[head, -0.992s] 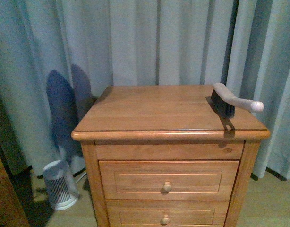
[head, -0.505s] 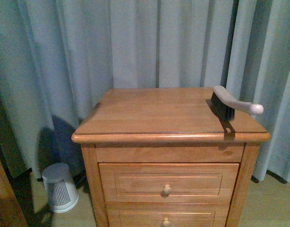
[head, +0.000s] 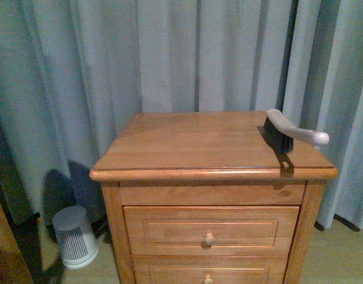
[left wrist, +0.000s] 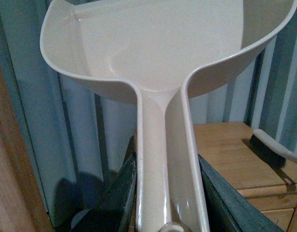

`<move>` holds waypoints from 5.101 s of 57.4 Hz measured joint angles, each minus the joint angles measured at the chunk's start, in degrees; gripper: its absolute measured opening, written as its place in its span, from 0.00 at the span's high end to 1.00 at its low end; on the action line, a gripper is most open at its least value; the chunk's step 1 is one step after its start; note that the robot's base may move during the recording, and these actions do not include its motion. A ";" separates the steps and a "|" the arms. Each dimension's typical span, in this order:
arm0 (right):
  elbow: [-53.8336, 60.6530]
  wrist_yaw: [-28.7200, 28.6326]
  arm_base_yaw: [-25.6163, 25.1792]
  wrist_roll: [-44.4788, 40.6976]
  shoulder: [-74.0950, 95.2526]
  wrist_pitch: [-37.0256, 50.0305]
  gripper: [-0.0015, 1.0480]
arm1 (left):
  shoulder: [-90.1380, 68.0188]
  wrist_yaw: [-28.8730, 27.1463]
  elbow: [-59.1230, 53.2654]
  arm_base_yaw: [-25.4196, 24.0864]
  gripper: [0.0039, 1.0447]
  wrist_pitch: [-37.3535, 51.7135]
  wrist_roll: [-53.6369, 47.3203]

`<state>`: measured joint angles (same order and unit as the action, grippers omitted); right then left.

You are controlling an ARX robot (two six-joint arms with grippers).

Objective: Clean up trash

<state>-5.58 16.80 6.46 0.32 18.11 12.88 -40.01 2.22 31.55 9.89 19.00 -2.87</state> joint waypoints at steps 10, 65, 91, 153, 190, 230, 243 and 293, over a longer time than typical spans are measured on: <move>-20.20 -3.43 4.85 4.00 28.06 -1.07 0.07 | 0.00 0.09 0.00 0.00 0.73 0.00 0.20; -95.30 -1.73 8.37 15.50 96.65 -46.93 0.07 | 0.00 0.15 0.00 0.00 0.73 0.00 0.22; -94.68 -1.25 9.09 17.33 101.00 -44.09 0.16 | 0.00 0.15 0.00 0.00 0.73 0.00 0.22; -58.49 10.97 15.78 -4.48 68.87 -1.55 0.81 | 0.00 0.15 0.00 0.00 0.73 0.00 0.22; -25.77 25.38 22.05 -5.55 28.15 1.66 0.81 | 0.00 0.17 0.00 0.00 0.73 0.00 0.22; -24.87 23.06 19.28 -5.25 25.75 4.74 0.81 | 0.00 0.15 0.00 0.00 0.73 0.00 0.24; -24.87 23.06 19.28 -5.25 25.75 4.74 0.81 | 0.00 0.15 0.00 0.00 0.73 0.00 0.24; -24.83 22.99 19.15 -4.85 25.73 4.85 0.81 | -0.04 0.22 -0.26 -0.17 0.73 -0.17 0.61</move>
<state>-30.41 39.79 25.61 -4.54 43.83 17.74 -40.05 2.44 31.29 9.72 18.83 -2.26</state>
